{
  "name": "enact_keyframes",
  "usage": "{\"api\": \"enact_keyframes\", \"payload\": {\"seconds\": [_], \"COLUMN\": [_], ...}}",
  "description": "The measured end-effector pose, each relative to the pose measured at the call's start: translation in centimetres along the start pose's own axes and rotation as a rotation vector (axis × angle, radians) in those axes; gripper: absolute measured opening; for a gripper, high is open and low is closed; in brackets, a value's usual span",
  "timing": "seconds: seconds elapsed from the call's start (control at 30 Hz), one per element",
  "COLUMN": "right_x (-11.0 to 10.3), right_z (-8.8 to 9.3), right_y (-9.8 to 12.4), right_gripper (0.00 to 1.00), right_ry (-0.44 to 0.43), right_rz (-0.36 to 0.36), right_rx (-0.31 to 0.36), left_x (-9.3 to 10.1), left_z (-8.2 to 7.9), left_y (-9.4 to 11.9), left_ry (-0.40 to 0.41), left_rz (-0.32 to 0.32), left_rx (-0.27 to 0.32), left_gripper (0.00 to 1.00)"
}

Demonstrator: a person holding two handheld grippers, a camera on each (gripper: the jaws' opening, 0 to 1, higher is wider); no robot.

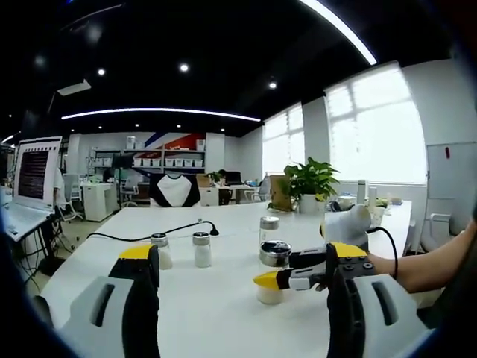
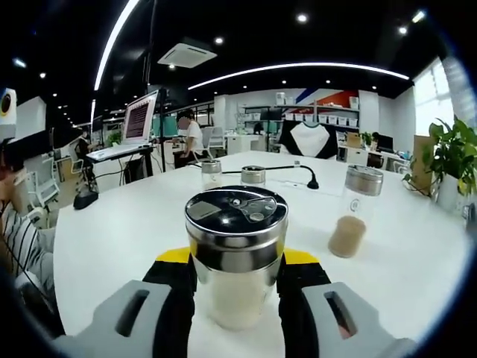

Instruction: Rotate the seasoning bottle until the label or dispensing opening points toward the visible target arrow and the bottle remains upright within the marked orientation range

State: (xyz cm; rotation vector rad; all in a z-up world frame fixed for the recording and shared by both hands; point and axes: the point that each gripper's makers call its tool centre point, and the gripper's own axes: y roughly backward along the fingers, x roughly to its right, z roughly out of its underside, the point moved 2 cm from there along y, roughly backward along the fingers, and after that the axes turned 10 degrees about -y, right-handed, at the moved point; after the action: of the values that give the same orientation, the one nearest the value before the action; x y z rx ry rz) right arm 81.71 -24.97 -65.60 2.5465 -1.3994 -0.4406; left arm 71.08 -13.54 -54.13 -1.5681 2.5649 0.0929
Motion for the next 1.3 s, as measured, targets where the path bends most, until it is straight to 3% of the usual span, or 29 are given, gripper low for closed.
{"api": "enact_keyframes", "payload": {"seconds": [0.4,1.17,1.23,1.3], "right_x": [0.1,0.2,0.3,0.9], "right_z": [0.1,0.5,1.0,2.1], "right_y": [0.0,0.0,-0.1,-0.2], "right_gripper": [0.41,0.41,0.42,0.5], "right_ry": [-0.01,-0.021,0.01,-0.082], "right_rz": [0.063,0.072,0.083,0.121], "right_rx": [0.008,0.002,-0.039,-0.1], "left_x": [-0.7,-0.6,-0.8,-0.9], "left_z": [0.0,-0.4,-0.4,-0.4], "left_y": [0.5,1.0,0.9,0.8], "left_ry": [0.007,0.001,0.011,0.024], "left_rz": [-0.024,-0.034,-0.044,-0.054], "left_rx": [-0.001,-0.002,0.002,0.009], "left_gripper": [0.98,0.97,0.97,0.97]}}
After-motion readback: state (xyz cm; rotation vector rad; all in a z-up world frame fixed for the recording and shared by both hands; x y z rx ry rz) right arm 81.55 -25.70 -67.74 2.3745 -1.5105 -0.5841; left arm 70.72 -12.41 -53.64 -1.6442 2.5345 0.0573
